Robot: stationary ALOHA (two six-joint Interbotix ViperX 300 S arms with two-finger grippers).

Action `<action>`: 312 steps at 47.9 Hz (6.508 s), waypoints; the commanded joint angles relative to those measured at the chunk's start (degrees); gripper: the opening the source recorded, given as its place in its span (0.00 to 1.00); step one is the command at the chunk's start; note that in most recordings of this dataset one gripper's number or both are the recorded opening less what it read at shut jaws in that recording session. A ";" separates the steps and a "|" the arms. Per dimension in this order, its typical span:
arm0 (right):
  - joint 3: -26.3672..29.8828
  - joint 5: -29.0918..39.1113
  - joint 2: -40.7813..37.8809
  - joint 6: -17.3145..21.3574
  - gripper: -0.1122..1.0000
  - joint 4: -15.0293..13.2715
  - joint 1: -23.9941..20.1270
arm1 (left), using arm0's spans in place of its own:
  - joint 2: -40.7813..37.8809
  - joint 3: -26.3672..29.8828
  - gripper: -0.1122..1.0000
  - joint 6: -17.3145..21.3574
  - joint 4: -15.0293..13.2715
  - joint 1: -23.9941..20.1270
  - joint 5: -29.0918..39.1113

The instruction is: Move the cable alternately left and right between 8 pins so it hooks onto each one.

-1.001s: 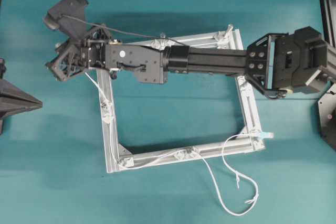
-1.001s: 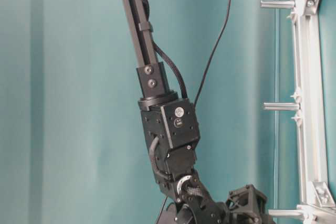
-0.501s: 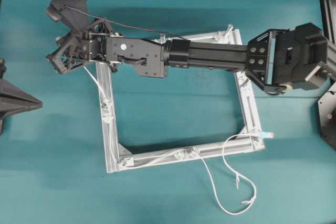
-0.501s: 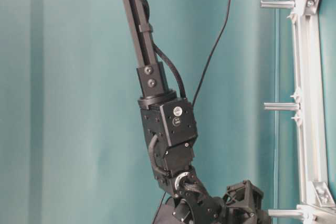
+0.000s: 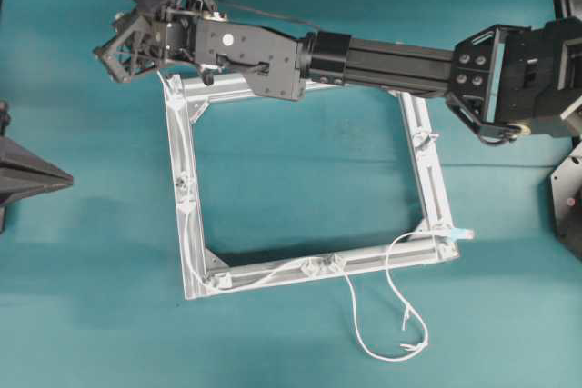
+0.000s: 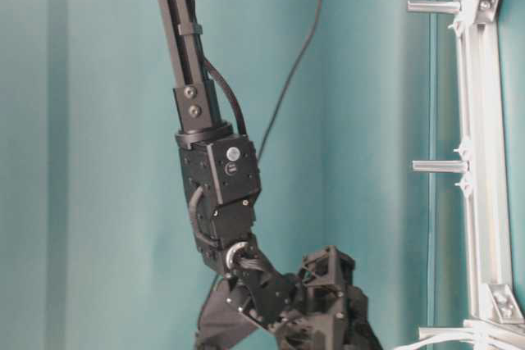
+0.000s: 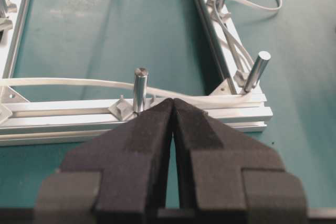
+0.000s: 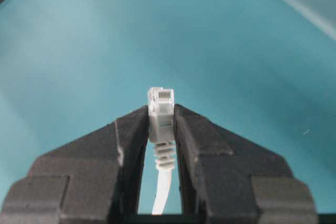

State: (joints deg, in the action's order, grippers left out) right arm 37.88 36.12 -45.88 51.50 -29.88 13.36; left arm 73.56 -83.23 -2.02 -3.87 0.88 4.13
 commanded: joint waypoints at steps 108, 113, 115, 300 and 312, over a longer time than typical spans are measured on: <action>-57.66 -15.38 34.54 12.30 0.27 -0.18 -5.89 | -0.35 1.49 0.11 -0.09 0.09 0.26 4.04; -59.41 -15.73 36.47 12.30 0.27 -0.18 -5.89 | -0.35 1.49 0.11 -0.09 0.18 0.26 4.04; -60.12 -15.73 37.27 12.30 0.27 -0.18 -5.89 | -0.35 1.49 0.11 -0.09 0.18 0.18 4.13; -86.22 -17.40 56.78 8.44 0.24 -24.17 14.06 | -0.35 1.49 0.11 -0.09 0.18 0.26 4.13; -90.09 -24.17 56.78 10.72 0.24 -23.99 14.94 | -0.35 1.49 0.11 -0.09 0.18 0.26 4.13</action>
State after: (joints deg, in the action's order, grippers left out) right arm -52.12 13.45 10.46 61.79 -53.88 28.04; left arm 73.56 -83.23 -2.02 -3.87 0.97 8.53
